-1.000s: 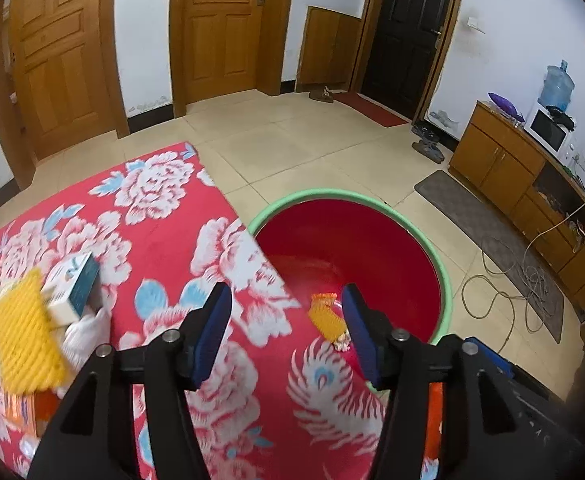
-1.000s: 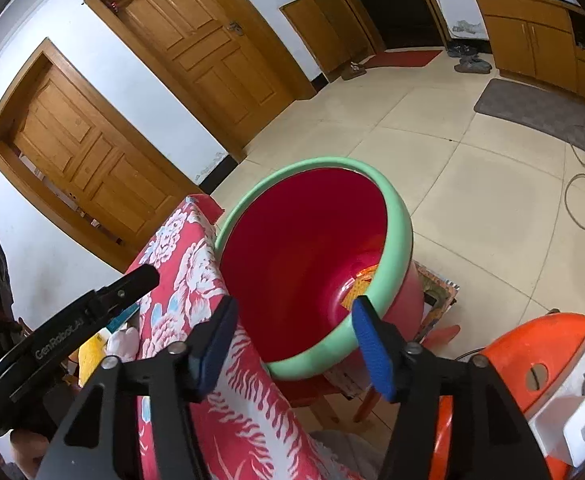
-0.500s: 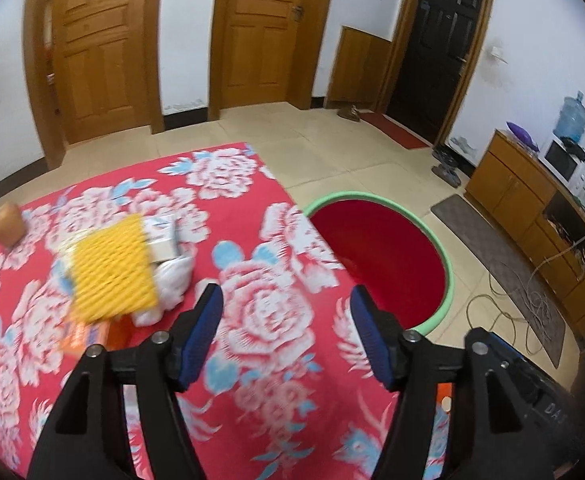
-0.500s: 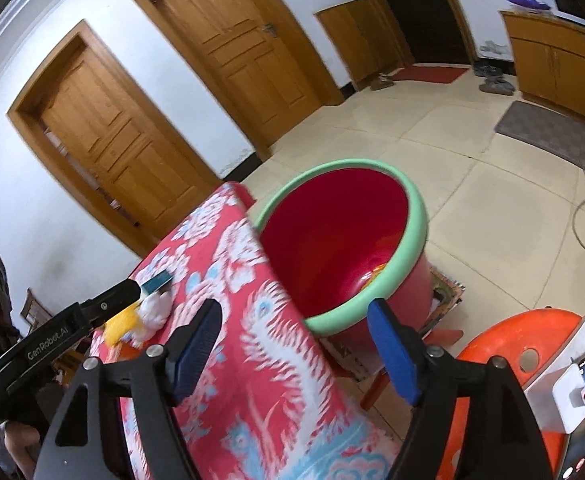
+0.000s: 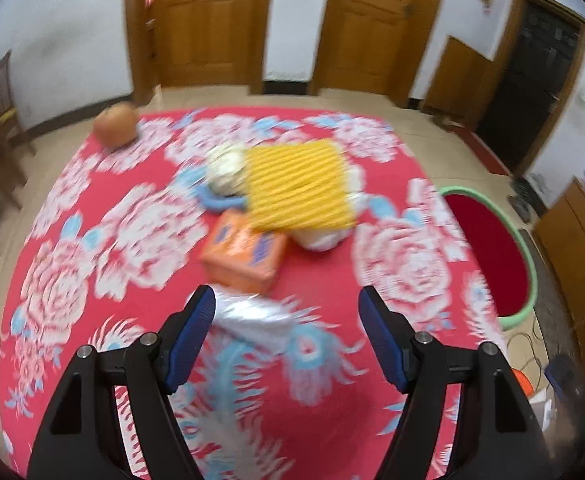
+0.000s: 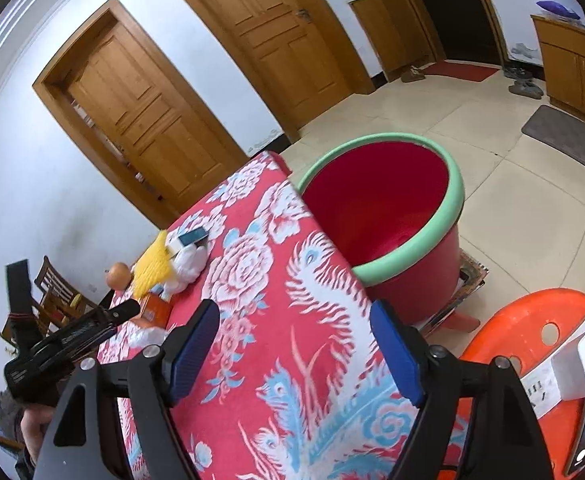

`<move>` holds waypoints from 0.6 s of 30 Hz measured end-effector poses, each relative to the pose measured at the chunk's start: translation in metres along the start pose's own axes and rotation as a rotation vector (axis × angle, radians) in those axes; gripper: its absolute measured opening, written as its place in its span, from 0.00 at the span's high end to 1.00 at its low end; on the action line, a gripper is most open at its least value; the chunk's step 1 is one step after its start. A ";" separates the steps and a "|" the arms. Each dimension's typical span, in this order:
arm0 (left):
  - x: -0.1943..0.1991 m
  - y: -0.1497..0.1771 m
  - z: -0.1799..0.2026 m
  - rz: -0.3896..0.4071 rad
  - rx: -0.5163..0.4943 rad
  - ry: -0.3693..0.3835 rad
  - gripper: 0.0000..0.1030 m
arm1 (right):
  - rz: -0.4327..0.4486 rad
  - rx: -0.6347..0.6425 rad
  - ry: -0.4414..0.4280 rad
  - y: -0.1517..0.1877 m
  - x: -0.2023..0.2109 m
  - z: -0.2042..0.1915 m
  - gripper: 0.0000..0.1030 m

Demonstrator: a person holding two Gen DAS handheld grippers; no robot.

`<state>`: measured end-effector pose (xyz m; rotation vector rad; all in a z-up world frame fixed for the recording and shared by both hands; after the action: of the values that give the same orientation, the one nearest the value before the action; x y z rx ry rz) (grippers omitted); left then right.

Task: Collect trash
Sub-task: 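Withdraw both open tools from the bucket back over the table, then grasp the crumpled clear plastic bag with the left tool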

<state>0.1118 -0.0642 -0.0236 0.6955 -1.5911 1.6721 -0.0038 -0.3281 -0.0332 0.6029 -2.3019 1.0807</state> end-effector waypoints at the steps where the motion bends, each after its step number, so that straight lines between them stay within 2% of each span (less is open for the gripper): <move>1: -0.004 0.003 -0.007 -0.013 0.016 -0.015 0.29 | -0.006 0.004 0.000 0.002 -0.001 -0.001 0.21; 5: -0.016 0.008 -0.022 -0.042 0.062 -0.051 0.29 | -0.019 0.011 -0.003 0.008 -0.004 -0.002 0.21; 15: -0.047 0.014 -0.025 -0.112 0.115 -0.028 0.29 | -0.008 -0.022 0.003 0.006 0.004 0.011 0.21; 18: -0.046 0.020 -0.021 -0.105 0.109 -0.003 0.35 | 0.005 -0.029 0.007 0.002 0.009 0.015 0.21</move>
<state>0.1256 -0.0487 -0.0740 0.8228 -1.4481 1.6901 -0.0157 -0.3407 -0.0365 0.5814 -2.3108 1.0484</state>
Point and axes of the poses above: each gripper's, at about its wrist camera, not at the fingertips, and x roughly against the way its jaws point, z to its right, y to its underside, the point moved 4 cm from there along -x, roughly the way its jaws point, and after that the axes turned 4 degrees about -x, right-handed, at the moved point
